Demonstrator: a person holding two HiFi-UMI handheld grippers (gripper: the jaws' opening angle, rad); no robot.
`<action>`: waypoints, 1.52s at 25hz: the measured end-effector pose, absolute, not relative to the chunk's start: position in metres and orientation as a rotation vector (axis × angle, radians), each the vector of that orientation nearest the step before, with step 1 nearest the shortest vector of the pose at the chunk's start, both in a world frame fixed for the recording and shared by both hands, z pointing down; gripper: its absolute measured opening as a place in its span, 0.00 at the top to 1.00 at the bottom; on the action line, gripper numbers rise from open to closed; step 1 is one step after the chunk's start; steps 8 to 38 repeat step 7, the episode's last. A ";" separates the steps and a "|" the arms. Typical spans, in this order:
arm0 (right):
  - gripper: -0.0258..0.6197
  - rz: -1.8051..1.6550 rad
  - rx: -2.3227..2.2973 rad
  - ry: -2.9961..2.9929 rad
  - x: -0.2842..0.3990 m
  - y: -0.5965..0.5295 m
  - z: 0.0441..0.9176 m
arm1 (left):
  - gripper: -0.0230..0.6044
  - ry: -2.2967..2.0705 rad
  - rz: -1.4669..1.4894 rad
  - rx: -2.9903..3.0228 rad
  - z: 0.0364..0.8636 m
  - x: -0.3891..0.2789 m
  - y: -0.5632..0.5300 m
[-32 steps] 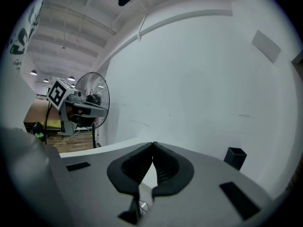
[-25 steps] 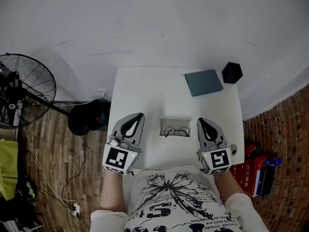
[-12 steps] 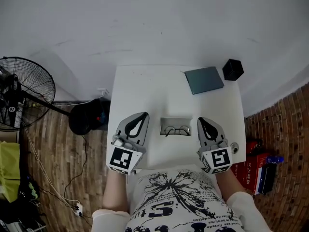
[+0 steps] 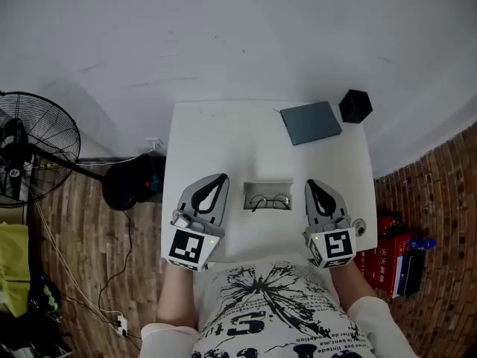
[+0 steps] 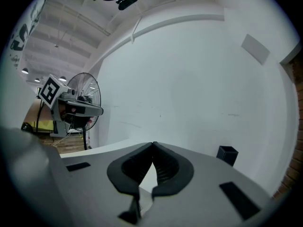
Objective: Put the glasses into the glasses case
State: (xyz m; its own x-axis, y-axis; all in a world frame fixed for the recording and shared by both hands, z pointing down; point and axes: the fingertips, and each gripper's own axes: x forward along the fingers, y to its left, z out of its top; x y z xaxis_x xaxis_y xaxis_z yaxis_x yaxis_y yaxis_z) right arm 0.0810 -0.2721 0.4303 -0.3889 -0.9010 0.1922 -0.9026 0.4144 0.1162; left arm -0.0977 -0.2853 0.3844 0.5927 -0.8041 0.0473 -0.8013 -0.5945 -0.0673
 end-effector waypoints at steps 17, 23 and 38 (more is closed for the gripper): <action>0.94 0.002 1.595 -2.444 0.083 -0.271 0.429 | 0.94 1.430 -0.104 -2.758 0.384 -0.098 -0.286; 0.94 0.002 1.595 -2.444 0.083 -0.271 0.429 | 0.94 1.430 -0.104 -2.758 0.384 -0.098 -0.286; 0.94 0.002 1.595 -2.444 0.083 -0.271 0.429 | 0.94 1.430 -0.104 -2.758 0.384 -0.098 -0.286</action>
